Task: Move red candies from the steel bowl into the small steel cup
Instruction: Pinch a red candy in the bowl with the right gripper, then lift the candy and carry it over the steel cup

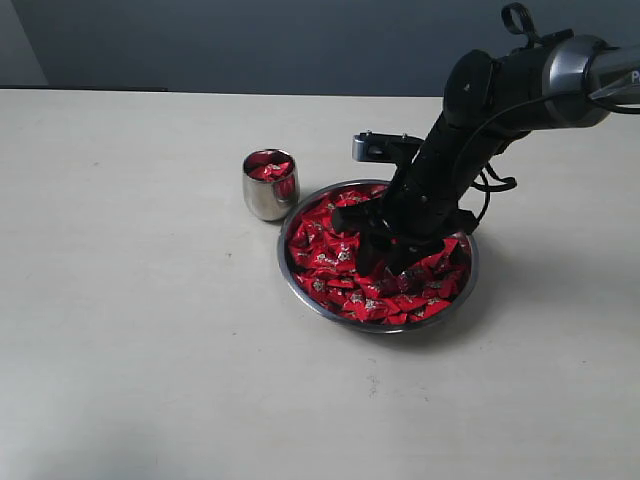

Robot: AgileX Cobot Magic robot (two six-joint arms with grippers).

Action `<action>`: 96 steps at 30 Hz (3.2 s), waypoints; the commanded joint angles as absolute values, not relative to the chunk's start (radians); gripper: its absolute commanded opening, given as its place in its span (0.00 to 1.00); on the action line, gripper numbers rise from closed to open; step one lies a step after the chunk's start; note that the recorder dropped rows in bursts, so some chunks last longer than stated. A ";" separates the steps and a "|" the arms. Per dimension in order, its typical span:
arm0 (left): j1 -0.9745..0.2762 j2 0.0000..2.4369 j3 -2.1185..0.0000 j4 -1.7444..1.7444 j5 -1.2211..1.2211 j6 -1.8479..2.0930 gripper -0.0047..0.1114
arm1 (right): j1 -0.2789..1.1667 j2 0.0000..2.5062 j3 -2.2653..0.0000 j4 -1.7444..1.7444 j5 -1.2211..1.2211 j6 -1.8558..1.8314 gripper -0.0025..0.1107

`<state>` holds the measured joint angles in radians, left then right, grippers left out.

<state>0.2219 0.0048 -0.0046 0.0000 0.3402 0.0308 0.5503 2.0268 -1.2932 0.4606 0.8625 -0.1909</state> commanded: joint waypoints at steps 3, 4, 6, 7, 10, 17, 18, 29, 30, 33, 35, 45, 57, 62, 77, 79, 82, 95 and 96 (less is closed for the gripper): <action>0.217 0.000 0.000 -0.006 0.330 0.029 0.04 | 0.550 2.041 -1.298 0.486 0.859 -0.211 0.41; 0.217 0.000 0.000 -0.006 0.330 0.029 0.04 | 0.550 2.043 -1.298 0.488 0.859 -0.211 0.41; 0.217 0.000 0.000 -0.006 0.330 0.029 0.04 | 0.550 2.052 -1.298 0.502 0.857 -0.211 0.41; 0.217 0.000 0.000 -0.006 0.330 0.029 0.04 | 0.550 2.055 -1.298 0.502 0.857 -0.211 0.41; 0.217 0.000 0.000 -0.006 0.330 0.029 0.04 | 0.550 2.058 -1.298 0.498 0.857 -0.209 0.41; 0.217 0.000 0.000 -0.006 0.330 0.029 0.04 | 0.550 2.058 -1.298 0.505 0.809 -0.200 0.41; 0.217 0.000 0.000 -0.006 0.330 0.029 0.04 | 0.550 2.058 -1.298 0.507 0.803 -0.199 0.41; 0.217 0.000 0.000 -0.006 0.330 0.029 0.04 | 0.550 2.078 -1.298 0.507 0.742 -0.183 0.39; 0.217 0.000 0.000 -0.006 0.330 0.029 0.04 | 0.550 2.085 -1.298 0.507 0.740 -0.182 0.38; 0.217 0.000 0.000 -0.006 0.330 0.029 0.04 | 0.550 2.088 -1.298 0.505 0.732 -0.182 0.35; 0.217 0.000 0.000 -0.006 0.330 0.029 0.04 | 0.550 2.088 -1.299 0.505 0.728 -0.182 0.33; 0.217 0.000 0.000 -0.006 0.330 0.029 0.04 | 0.550 2.088 -1.301 0.498 0.744 -0.182 0.04; 0.217 0.000 0.000 -0.006 0.330 0.029 0.04 | 0.550 2.013 -1.301 0.448 0.750 -0.182 0.01; 0.217 0.000 0.000 -0.006 0.330 0.029 0.04 | 0.550 1.979 -1.301 0.408 0.754 -0.182 0.01; 0.217 0.000 0.000 -0.006 0.330 0.029 0.04 | 0.550 1.936 -1.415 0.407 0.720 -0.186 0.01; 0.217 0.000 0.000 -0.006 0.330 0.029 0.04 | 0.550 1.944 -1.461 0.403 0.722 -0.192 0.01; 0.217 0.000 0.000 -0.006 0.330 0.029 0.04 | 0.554 1.969 -1.533 0.411 0.727 -0.216 0.01; 0.217 0.000 0.000 -0.006 0.330 0.029 0.04 | 0.643 2.201 -1.882 0.454 0.731 -0.242 0.01; 0.217 0.000 0.000 -0.006 0.330 0.029 0.04 | 0.652 2.218 -1.898 0.454 0.730 -0.242 0.01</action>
<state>0.2219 0.0048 -0.0046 0.0000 0.3402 0.0308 0.6288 2.1758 -1.8415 0.4464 0.7352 -0.2352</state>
